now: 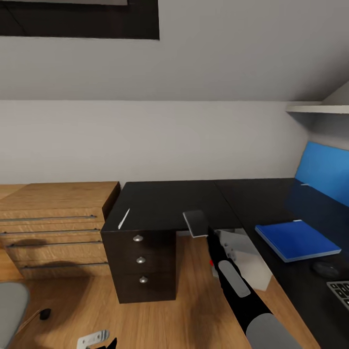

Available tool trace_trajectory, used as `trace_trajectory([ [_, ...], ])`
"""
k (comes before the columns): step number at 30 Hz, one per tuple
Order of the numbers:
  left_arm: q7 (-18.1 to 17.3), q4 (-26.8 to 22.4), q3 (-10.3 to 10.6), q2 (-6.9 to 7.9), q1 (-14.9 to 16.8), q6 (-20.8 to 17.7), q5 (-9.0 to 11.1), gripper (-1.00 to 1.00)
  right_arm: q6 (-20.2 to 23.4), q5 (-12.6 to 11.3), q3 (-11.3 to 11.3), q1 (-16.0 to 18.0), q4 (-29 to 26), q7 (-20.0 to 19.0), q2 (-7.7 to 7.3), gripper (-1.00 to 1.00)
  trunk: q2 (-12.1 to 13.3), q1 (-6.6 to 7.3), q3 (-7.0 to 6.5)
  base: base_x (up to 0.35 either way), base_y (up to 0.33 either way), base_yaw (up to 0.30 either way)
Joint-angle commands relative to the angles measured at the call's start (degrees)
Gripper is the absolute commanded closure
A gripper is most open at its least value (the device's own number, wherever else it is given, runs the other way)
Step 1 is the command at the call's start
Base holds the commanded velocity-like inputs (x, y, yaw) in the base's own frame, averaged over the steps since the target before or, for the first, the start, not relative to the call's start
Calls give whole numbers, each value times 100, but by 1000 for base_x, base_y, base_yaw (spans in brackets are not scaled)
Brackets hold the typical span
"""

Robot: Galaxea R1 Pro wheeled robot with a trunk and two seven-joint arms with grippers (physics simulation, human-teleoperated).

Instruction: In the bedroom, organize the workspace by keeping the computer under the desk, ensuring the monitor is on the desk, placing the keyboard on the desk next to the monitor, placing the mouse on the desk next to the keyboard, moving the folder from the swivel chair onto the desk next to the mouse, stacking the notebook on top of the folder with the pen on top of the notebook, and positioning the swivel chair next to the desk.

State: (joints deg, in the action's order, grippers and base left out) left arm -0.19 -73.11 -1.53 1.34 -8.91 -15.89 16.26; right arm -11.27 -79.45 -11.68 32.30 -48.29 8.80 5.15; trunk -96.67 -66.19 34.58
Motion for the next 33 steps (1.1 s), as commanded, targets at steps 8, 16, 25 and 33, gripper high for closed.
trace_trajectory([
  [8, -39, -14, -5, 15, -5, -46, 70, -100, 201, -62, -19, 5, -5, 16, 0, -100, -325, -176, 149, 0, 0, 0],
  [16, -35, -10, -5, 15, -5, -54, 70, -100, 212, -62, -18, 5, -9, 16, -3, -100, -646, -352, 293, 0, 0, 0],
  [25, -42, 116, 2, 23, -5, -50, 70, -100, 219, -62, -23, 5, -12, -179, -4, -100, -726, -396, 328, 0, 0, 0],
  [33, -43, 138, 0, 24, -5, -36, 70, -100, 315, -62, -21, 5, -11, -252, -4, -100, -726, -396, 328, 112, 0, 0],
])
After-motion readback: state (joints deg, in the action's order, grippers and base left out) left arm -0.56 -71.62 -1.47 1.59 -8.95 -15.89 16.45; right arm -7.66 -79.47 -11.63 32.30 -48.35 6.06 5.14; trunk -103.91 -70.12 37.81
